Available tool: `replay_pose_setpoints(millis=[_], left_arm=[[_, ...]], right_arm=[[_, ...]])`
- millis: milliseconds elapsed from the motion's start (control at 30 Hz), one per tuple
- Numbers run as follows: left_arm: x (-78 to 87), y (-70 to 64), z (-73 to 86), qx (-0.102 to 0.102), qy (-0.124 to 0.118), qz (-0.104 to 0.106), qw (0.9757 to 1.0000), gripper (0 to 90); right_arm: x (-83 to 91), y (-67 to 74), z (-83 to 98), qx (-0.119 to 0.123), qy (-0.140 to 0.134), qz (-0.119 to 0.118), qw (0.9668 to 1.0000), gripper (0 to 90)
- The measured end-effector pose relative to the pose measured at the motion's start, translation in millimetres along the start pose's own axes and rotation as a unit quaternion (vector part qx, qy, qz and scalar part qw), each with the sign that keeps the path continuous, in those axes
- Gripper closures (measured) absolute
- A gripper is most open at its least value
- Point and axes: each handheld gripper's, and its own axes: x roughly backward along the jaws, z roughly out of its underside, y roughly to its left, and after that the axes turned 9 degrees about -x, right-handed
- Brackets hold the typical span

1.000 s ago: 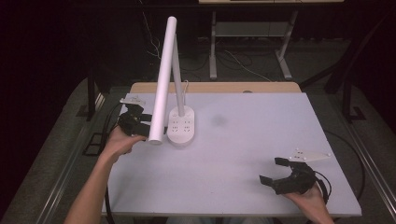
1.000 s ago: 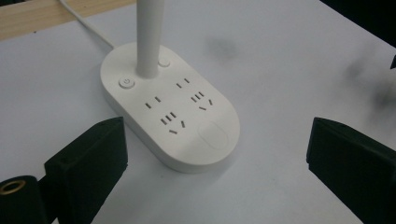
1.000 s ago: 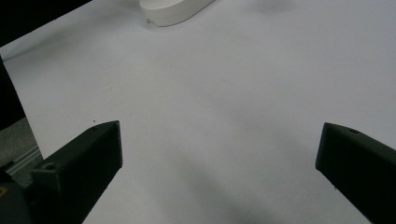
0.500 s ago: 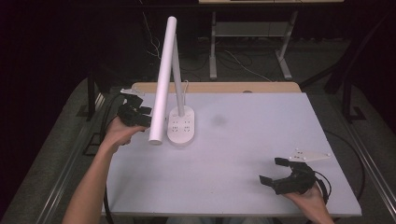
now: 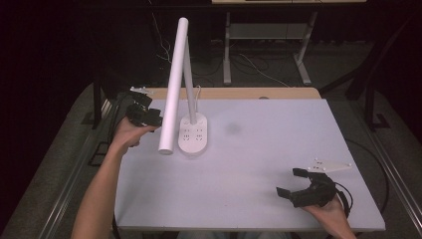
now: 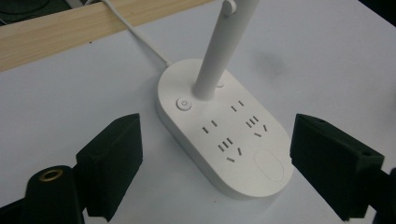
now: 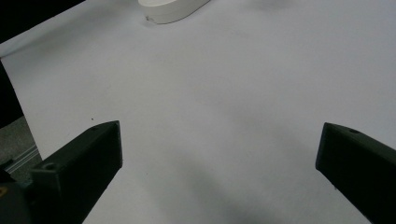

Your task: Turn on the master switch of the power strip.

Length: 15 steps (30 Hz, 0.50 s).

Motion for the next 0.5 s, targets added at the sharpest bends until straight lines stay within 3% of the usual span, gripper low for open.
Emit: replay_pose_setpoints(millis=[333, 500], left_arm=[[-8.2, 6.4, -7.3, 0.000, 0.005, -0.018, 0.9998, 23.4], [-13.4, 12.5, -7.0, 0.016, -0.003, -0.024, 0.9996, 29.7]], right_arm=[[-0.4, 0.2, -0.3, 0.000, 0.003, -0.001, 1.0000, 0.0], [-0.3, 0.3, -0.3, 0.000, 0.004, -0.001, 1.0000, 0.0]])
